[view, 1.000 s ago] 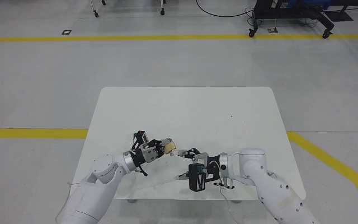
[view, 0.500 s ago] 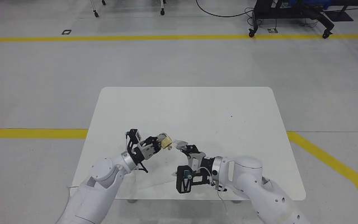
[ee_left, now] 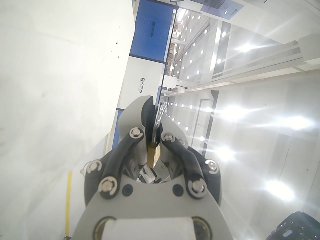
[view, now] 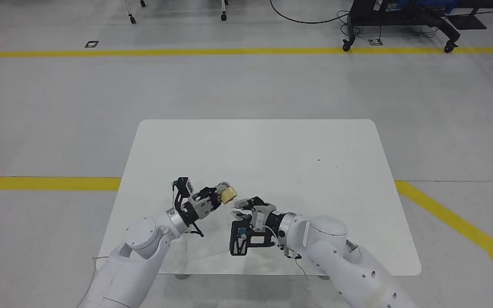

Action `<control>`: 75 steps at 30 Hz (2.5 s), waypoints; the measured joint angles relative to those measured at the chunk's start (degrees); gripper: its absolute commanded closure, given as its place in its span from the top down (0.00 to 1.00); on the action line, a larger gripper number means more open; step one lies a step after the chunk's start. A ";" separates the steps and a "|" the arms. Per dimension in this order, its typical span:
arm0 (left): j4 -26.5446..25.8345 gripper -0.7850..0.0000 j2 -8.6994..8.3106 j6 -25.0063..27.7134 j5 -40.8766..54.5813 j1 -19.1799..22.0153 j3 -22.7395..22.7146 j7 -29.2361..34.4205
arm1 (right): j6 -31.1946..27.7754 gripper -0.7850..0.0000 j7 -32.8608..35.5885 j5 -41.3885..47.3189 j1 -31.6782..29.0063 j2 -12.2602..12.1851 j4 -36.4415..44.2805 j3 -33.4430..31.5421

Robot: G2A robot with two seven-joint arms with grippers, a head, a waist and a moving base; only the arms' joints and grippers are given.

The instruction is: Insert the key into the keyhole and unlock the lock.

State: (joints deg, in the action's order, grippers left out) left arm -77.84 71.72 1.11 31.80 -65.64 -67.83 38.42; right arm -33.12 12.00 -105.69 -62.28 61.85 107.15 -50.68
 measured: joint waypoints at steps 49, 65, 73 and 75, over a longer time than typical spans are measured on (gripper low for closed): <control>-2.54 0.00 -0.13 5.40 -3.99 -1.51 -0.94 -0.60 | -3.90 0.00 -9.90 18.67 -1.83 1.89 -9.22 -7.43; -2.34 0.00 -0.21 6.57 -6.86 -1.24 -0.72 -0.19 | -6.70 0.43 -14.56 20.90 -3.72 1.17 -10.92 -11.23; -4.54 0.00 -0.46 5.53 -13.97 -1.82 -0.11 -3.18 | -4.72 1.00 -12.61 9.23 -4.18 0.63 -7.40 -10.43; -5.77 0.00 -0.48 3.80 -15.52 -2.11 0.34 -4.08 | -1.60 1.00 -8.48 2.24 -5.09 0.60 -4.34 -8.87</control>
State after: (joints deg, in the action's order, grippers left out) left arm -83.61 71.25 4.91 16.29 -67.75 -67.49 34.34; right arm -34.72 3.53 -103.45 -67.38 62.45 102.82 -59.56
